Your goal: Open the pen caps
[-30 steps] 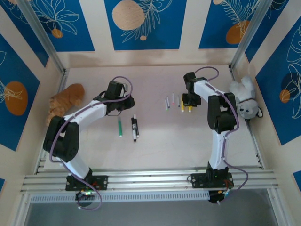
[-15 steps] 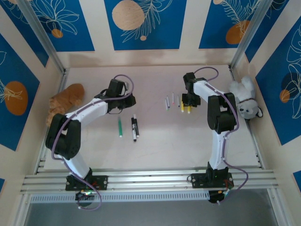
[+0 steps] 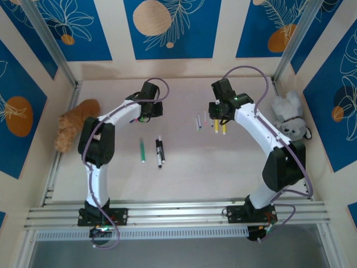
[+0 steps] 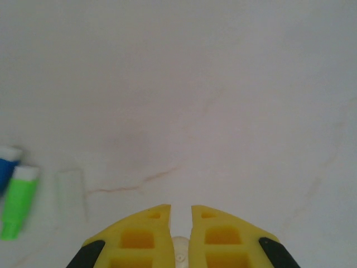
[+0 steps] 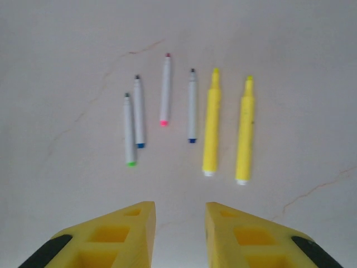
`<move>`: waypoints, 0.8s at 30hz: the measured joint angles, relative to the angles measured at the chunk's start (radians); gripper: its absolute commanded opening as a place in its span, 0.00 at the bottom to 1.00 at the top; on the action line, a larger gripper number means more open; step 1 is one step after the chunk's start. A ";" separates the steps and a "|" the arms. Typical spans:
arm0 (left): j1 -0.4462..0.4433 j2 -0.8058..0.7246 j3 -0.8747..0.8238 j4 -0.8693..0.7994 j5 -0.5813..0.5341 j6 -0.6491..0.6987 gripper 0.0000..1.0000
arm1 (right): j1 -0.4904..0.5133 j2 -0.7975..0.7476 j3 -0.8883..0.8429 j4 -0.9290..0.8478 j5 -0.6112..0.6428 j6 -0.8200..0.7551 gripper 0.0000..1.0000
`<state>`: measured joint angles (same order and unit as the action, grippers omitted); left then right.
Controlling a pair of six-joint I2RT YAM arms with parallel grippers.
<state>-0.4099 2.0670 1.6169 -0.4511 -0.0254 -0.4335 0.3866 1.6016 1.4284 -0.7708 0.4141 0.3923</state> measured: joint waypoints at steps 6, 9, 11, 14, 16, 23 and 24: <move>0.008 0.072 0.089 -0.080 -0.101 0.060 0.00 | 0.033 -0.019 -0.035 -0.005 0.003 0.020 0.31; 0.014 0.090 0.093 -0.100 -0.127 0.075 0.00 | 0.039 -0.020 -0.050 -0.005 0.003 0.029 0.31; 0.016 0.103 0.099 -0.113 -0.134 0.077 0.00 | 0.040 -0.020 -0.057 -0.005 0.003 0.033 0.31; 0.017 0.130 0.110 -0.119 -0.138 0.077 0.00 | 0.047 -0.021 -0.057 -0.007 0.003 0.037 0.31; 0.017 0.147 0.110 -0.120 -0.138 0.077 0.00 | 0.053 -0.025 -0.058 -0.006 0.003 0.039 0.31; 0.017 0.159 0.110 -0.134 -0.137 0.070 0.15 | 0.058 -0.059 -0.088 -0.003 0.002 0.047 0.31; 0.017 0.159 0.110 -0.134 -0.137 0.069 0.17 | 0.059 -0.062 -0.090 -0.003 0.002 0.048 0.31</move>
<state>-0.3927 2.2261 1.7271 -0.5850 -0.1627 -0.3649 0.4458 1.5394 1.3380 -0.7734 0.4156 0.4400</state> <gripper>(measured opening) 0.144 0.312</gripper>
